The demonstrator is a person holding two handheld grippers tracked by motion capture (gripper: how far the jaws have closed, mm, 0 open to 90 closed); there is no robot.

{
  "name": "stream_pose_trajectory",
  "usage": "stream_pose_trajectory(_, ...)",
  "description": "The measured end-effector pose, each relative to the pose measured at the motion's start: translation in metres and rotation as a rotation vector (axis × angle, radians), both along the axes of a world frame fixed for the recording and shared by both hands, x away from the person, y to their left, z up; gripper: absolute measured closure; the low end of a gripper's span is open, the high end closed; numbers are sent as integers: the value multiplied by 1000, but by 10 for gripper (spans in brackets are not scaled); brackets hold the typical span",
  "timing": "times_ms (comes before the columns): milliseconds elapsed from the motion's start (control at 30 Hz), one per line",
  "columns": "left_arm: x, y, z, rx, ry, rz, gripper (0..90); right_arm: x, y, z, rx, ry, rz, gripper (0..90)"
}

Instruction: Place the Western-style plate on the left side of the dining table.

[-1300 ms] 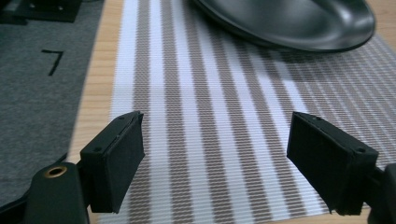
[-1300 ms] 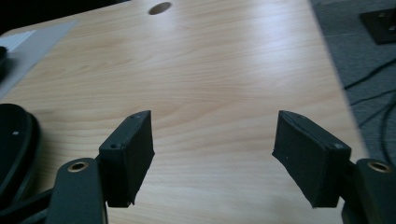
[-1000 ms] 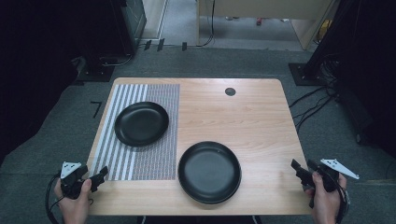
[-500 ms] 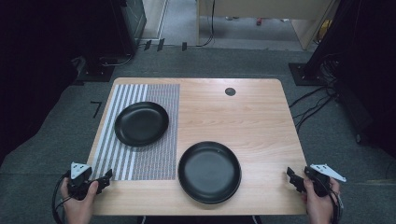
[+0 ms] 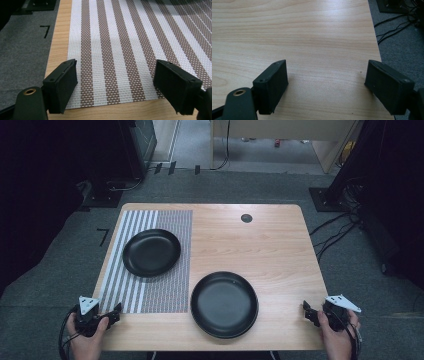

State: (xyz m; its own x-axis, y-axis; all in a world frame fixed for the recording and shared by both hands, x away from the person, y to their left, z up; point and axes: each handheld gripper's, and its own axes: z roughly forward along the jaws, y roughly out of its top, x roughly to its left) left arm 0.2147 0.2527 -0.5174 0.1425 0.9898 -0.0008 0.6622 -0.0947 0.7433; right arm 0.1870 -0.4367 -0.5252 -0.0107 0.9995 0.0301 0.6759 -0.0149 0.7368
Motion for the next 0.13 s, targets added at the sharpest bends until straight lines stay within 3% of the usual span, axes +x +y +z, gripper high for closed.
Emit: stream_pose_trajectory(133,0,0,0,1,0,0,187,0,0,0,0,2,-1,165)
